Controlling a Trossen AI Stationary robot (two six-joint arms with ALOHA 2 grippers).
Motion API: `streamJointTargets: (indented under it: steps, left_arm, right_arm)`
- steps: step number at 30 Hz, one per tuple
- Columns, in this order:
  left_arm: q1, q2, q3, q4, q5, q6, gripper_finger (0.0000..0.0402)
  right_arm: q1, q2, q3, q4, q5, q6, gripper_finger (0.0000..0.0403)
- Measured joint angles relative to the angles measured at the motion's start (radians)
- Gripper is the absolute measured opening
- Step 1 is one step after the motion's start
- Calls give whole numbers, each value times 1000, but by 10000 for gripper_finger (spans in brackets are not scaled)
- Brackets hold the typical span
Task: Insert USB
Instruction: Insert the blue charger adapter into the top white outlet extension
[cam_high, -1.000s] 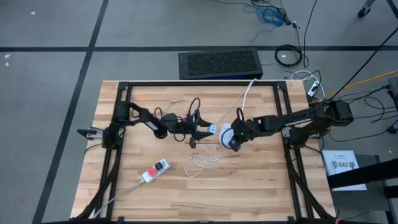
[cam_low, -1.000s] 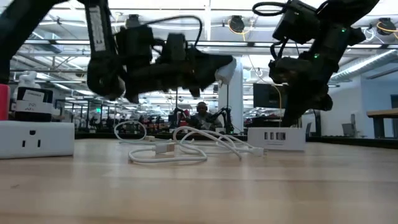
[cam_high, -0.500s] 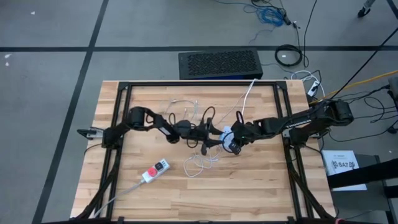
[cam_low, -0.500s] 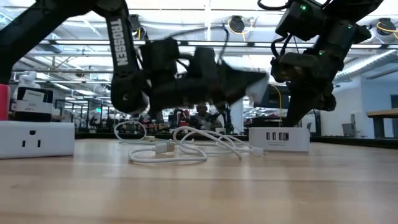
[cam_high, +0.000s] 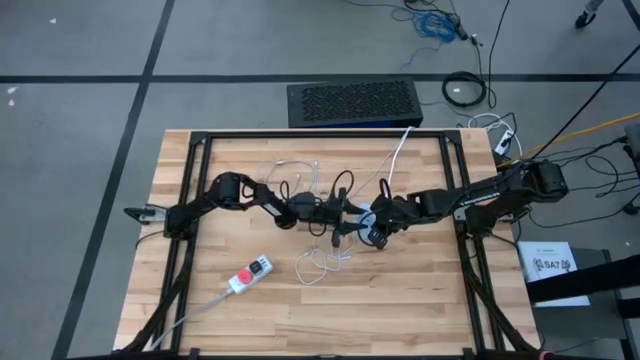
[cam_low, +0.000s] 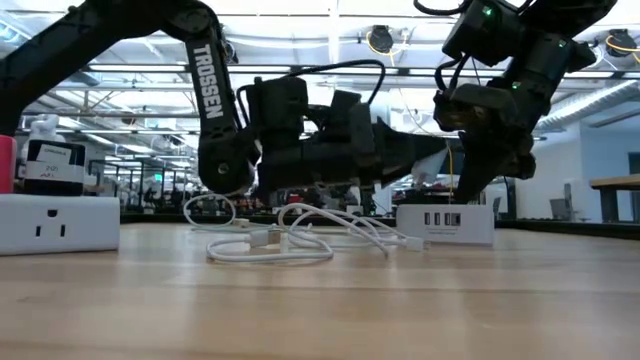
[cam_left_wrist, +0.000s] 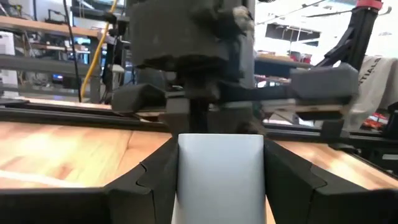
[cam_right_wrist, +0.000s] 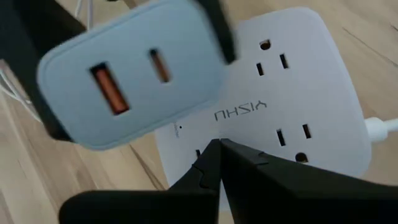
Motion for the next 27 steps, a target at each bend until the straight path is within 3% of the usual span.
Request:
streamJointTargets:
  steps: [17, 27]
  left_arm:
    - [4, 13, 3, -83, 0, 20, 190]
    - [4, 12, 3, -112, 0, 21, 190]
  right_arm:
    - [-1, -6, 0, 17, 6, -40, 0]
    - [1, -83, -5, -7, 28, -76, 2]
